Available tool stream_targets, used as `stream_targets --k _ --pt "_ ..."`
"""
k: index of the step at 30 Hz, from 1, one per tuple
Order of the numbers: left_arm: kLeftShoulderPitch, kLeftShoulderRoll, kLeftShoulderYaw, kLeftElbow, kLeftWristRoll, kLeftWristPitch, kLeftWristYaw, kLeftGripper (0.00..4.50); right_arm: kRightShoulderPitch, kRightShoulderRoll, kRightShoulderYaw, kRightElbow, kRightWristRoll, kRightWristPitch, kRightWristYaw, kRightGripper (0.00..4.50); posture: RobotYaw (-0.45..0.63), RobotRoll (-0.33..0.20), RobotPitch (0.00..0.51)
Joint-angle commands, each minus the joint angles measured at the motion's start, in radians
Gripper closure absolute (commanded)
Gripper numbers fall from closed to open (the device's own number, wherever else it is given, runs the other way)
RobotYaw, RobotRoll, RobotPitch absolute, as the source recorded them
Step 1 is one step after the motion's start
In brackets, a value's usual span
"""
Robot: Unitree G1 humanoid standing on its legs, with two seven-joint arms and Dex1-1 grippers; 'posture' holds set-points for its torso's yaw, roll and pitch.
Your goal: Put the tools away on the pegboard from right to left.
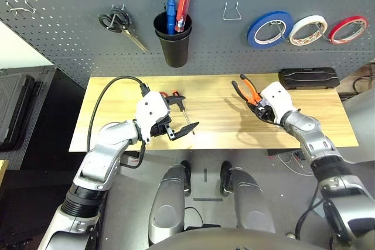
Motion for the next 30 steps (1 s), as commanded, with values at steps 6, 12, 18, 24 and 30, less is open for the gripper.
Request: stream_targets --k 6,12,18,24,30 --pt "-0.042 -0.017 0.064 -0.090 -0.135 0.051 0.029 0.00 0.010 -0.013 -0.062 -0.241 0.130 -0.048 0.038 2.41 0.17 0.000 0.196" --pt "-0.109 -0.036 0.099 -0.098 -0.209 0.087 0.065 0.00 -0.051 0.011 -0.082 -0.313 0.199 -0.032 0.032 2.41 0.16 0.000 0.183" --pt "-0.144 -0.027 0.109 -0.088 -0.231 0.097 0.069 0.00 -0.109 0.057 -0.072 -0.379 0.229 0.012 0.006 2.41 0.15 0.000 0.179" --pt "-0.169 -0.023 0.118 -0.079 -0.245 0.102 0.072 0.00 -0.180 0.102 -0.072 -0.406 0.234 0.040 -0.031 2.41 0.14 0.000 0.175" --pt "-0.188 -0.029 0.119 -0.068 -0.248 0.106 0.078 0.00 -0.316 0.150 -0.071 -0.357 0.214 0.030 -0.082 2.41 0.13 0.000 0.172"
